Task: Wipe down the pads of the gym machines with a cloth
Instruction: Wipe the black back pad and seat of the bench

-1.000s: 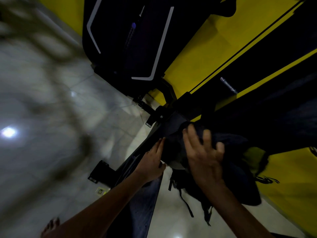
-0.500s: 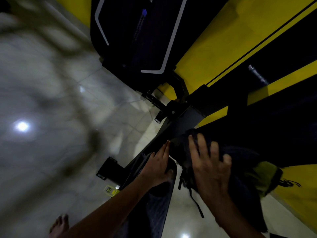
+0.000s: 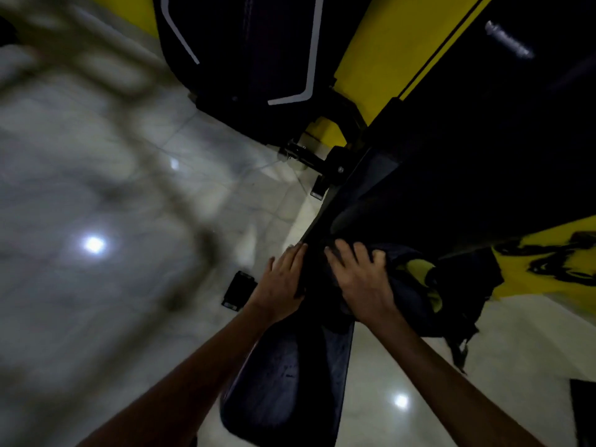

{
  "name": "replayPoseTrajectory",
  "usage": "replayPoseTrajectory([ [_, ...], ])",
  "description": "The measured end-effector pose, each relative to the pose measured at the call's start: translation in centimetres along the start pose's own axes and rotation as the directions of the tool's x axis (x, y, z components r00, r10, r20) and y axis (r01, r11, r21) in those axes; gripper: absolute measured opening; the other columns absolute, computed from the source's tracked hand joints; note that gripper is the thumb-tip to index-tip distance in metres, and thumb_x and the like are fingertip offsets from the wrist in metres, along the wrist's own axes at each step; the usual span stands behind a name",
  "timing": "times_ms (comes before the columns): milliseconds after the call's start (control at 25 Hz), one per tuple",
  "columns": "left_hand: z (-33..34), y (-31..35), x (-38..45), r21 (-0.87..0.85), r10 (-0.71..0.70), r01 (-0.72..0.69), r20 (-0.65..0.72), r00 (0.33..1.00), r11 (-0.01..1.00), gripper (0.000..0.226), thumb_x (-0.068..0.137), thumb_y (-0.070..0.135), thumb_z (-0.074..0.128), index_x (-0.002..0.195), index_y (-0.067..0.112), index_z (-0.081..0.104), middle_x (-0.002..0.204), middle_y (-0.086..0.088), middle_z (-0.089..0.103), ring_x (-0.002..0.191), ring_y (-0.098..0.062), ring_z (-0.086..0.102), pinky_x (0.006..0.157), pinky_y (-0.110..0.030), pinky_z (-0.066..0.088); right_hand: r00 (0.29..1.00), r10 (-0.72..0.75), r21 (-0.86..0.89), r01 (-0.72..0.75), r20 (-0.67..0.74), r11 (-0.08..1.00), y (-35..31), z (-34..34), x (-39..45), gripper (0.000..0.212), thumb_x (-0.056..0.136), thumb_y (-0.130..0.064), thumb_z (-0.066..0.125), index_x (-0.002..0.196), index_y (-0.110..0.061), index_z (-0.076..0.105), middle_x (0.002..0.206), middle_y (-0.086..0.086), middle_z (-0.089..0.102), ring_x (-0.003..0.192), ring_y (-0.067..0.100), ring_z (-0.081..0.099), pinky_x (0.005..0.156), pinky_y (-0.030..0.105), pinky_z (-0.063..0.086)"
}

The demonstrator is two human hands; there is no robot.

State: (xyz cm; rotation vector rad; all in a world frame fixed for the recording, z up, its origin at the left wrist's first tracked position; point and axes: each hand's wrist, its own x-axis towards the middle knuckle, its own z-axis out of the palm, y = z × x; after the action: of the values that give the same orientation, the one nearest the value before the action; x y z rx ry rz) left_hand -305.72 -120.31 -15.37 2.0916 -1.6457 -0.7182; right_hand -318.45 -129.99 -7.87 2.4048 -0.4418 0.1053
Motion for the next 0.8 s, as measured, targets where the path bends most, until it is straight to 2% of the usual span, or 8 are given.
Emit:
replayPoseTrajectory([
  [80,0.6,0.3,-3.1,-0.026,-0.017,0.017,-0.009,1.0,1.0,0.084,0.089,0.031,0.053,0.15,0.009,0.001,0.158,-0.007,0.007,0.146,-0.021,0.008,0.116,-0.042,0.014,0.989,0.135,0.157,-0.142,0.053,0.977,0.0,-0.6,-3.3,0.052,0.063,-0.024,0.054,0.114,-0.019,0.066,0.118,0.009,0.047,0.093,0.031,0.041,0.071,0.04,0.026],
  [160,1.4,1.0,-6.2,-0.001,-0.024,0.024,-0.011,1.0,1.0,0.081,0.088,0.029,0.053,0.15,0.007,0.005,0.157,-0.009,0.011,0.146,-0.022,0.01,0.116,-0.041,0.013,0.956,0.266,0.294,-0.292,0.124,0.91,-0.5,-1.1,-7.0,0.053,0.065,-0.023,0.046,0.114,-0.02,0.065,0.117,0.01,0.046,0.093,0.032,0.041,0.072,0.042,0.03],
  [200,1.9,1.5,-7.7,0.006,-0.03,0.031,-0.005,1.0,1.0,0.08,0.089,0.029,0.053,0.15,0.006,0.006,0.157,-0.009,0.012,0.146,-0.022,0.009,0.117,-0.039,0.011,0.946,0.284,0.35,-0.323,0.157,0.88,-0.9,-1.4,-8.6,0.051,0.067,-0.025,0.045,0.114,-0.021,0.065,0.117,0.01,0.047,0.094,0.032,0.042,0.073,0.044,0.033],
  [320,3.6,3.6,-11.8,-0.037,-0.061,0.059,-0.045,0.997,0.998,0.076,0.09,0.025,0.054,0.149,0.006,0.009,0.157,-0.008,0.012,0.146,-0.022,0.008,0.119,-0.03,0.008,0.946,0.27,0.47,-0.324,0.18,0.821,-2.5,-3.2,-12.6,0.05,0.068,-0.028,0.043,0.112,-0.022,0.066,0.115,0.01,0.052,0.094,0.031,0.041,0.073,0.045,0.034],
  [440,6.4,6.9,-16.1,-0.105,-0.167,0.153,-0.142,0.976,0.983,0.073,0.09,0.019,0.056,0.149,0.008,0.014,0.156,-0.005,0.015,0.146,-0.02,0.01,0.116,-0.025,0.005,0.952,0.261,0.598,-0.303,0.159,0.742,-3.2,-5.3,-16.7,0.051,0.06,-0.02,0.056,0.11,-0.022,0.067,0.113,0.009,0.053,0.093,0.03,0.04,0.07,0.044,0.037],
  [560,9.8,9.5,-20.2,-0.187,-0.28,0.245,-0.194,0.94,0.951,0.074,0.088,0.016,0.059,0.149,0.009,0.018,0.155,-0.002,0.015,0.146,-0.019,0.01,0.116,-0.027,0.007,0.939,0.29,0.684,-0.335,0.185,0.649,-3.8,-7.0,-21.5,0.05,0.06,-0.019,0.059,0.109,-0.023,0.068,0.112,0.006,0.052,0.091,0.029,0.04,0.068,0.043,0.037],
  [680,13.0,11.6,-23.5,-0.182,-0.298,0.258,-0.248,0.922,0.949,0.074,0.085,0.017,0.063,0.147,0.009,0.023,0.149,0.006,0.013,0.141,-0.013,0.011,0.114,-0.029,0.011,0.938,0.276,0.754,-0.334,0.208,0.566,-4.9,-7.6,-25.8,0.045,0.067,-0.023,0.048,0.108,-0.025,0.068,0.112,0.001,0.045,0.09,0.027,0.039,0.066,0.044,0.039],
  [800,15.6,11.7,-25.2,-0.173,-0.328,0.286,-0.323,0.888,0.943,0.075,0.08,0.015,0.067,0.145,0.008,0.03,0.151,0.001,0.018,0.14,-0.011,0.014,0.113,-0.036,0.017,0.94,0.266,0.806,-0.325,0.215,0.495,-7.1,-7.1,-28.1,0.048,0.068,-0.026,0.041,0.108,-0.026,0.068,0.112,-0.002,0.044,0.09,0.026,0.04,0.067,0.043,0.039],
])
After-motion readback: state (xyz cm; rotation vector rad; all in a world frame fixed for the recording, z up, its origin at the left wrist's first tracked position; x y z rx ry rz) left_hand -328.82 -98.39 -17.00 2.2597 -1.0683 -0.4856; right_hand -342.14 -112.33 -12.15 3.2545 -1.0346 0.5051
